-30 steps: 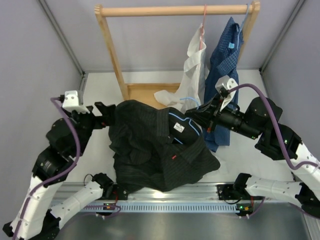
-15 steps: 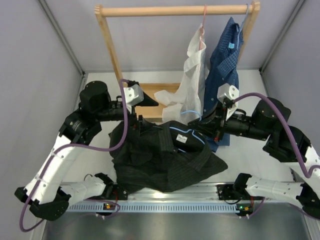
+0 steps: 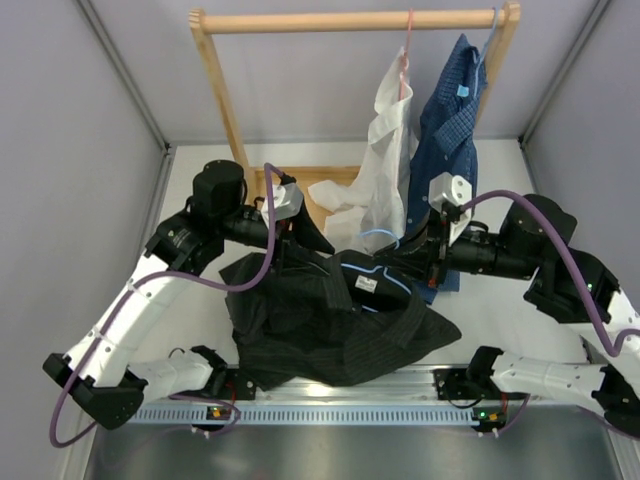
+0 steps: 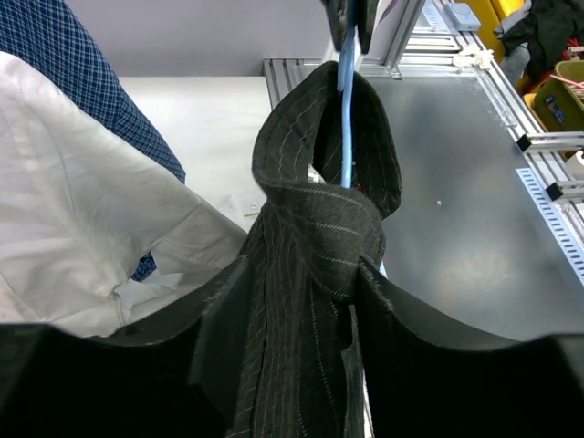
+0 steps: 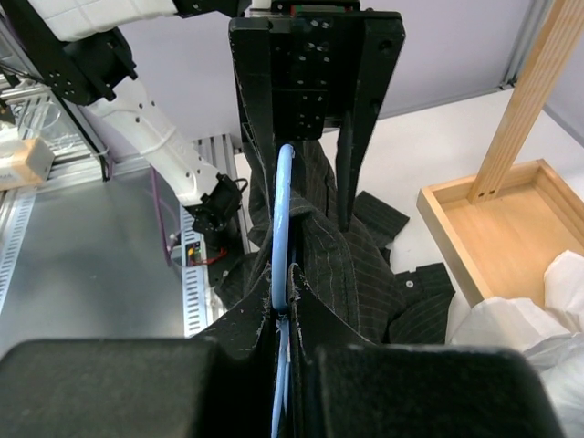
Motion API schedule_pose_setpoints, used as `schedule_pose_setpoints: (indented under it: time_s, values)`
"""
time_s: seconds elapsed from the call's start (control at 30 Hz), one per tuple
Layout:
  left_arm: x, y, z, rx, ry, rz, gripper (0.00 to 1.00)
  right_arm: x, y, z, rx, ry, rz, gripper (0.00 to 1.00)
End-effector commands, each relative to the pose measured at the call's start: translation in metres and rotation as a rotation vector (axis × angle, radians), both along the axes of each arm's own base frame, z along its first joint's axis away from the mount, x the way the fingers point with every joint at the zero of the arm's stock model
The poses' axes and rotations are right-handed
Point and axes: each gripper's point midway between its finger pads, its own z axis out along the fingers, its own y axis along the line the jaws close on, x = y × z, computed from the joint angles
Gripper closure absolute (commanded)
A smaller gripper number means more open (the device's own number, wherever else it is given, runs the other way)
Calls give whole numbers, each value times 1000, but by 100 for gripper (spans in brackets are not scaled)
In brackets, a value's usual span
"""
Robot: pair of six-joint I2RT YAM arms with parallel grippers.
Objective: Place the shirt on the hanger
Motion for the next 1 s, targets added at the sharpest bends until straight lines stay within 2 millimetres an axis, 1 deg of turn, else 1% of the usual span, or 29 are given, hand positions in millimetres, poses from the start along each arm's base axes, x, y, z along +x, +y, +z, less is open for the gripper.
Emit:
schedule_pose_setpoints:
  time_s: [0.0,0.03,0.1,0.13,0.17,0.23,0.27,0.3,0.33,0.37,0.43,0.47,0.5,0.53,0.57,0.6,0.63,0.67,0.73,0.77,0.8,0.87,0.9,0.97]
  values:
    - [-6,-1,5,-30,-20,-56,50,1,5,20,66,-40,14,100]
    - [-5,-1,4,-29,-24,-54,60,2,7,21,74,-40,14,100]
    - [-3,-2,2,-24,-25,-40,76,3,9,24,91,-39,12,100]
    - [-3,-2,1,-21,-24,-37,98,4,10,25,94,-41,11,100]
    - [-1,-1,0,-19,-27,-28,100,5,10,25,94,-38,9,100]
    - [-3,0,0,-22,-45,-31,100,7,10,24,94,-35,-6,100]
    - [-6,1,1,-23,-53,-40,100,8,9,24,93,-40,-14,96]
    - [-11,5,4,-22,-56,-51,100,10,8,19,84,-42,-23,94]
    - [-13,6,6,-26,-74,-55,100,11,6,16,79,-43,-36,91]
    - [-15,8,9,-31,-87,-55,100,12,5,10,65,-42,-43,83]
    - [-16,11,13,-23,-112,-41,100,13,-3,0,38,-54,-65,74]
    - [-17,12,13,-17,-115,-34,100,11,-6,-12,-4,-50,-63,64]
    - [-17,14,14,-13,-122,-27,100,6,-14,-14,-9,-55,-63,57]
    - [-18,17,13,4,-127,-18,100,4,-18,-18,-24,-54,-65,47]
    - [-18,18,12,12,-127,-10,100,2,-25,-28,-61,-67,-66,38]
    - [-18,19,11,19,-127,-4,100,-5,-37,-26,-47,-85,-70,20]
    - [-18,21,9,29,-130,8,100,-8,-43,-28,-50,-88,-75,8]
    - [-19,22,10,29,-136,12,100,-15,-55,-34,-61,-95,-80,8]
    - [-22,25,11,29,-139,13,100,-18,-66,-44,-96,-97,-96,7]
    - [-27,27,16,17,-149,4,100,-19,-74,-51,-118,-111,-105,7]
    - [-29,28,18,10,-159,3,100,-20,-79,-65,-166,-92,-112,7]
    - [-35,30,22,-7,-168,-16,100,-20,-86,-80,-209,-90,-123,8]
    - [-39,31,25,-16,-175,-22,100,-24,-89,-88,-236,-75,-110,10]
    - [-42,32,29,-25,-175,-32,100,-35,-87,-98,-260,-52,-47,12]
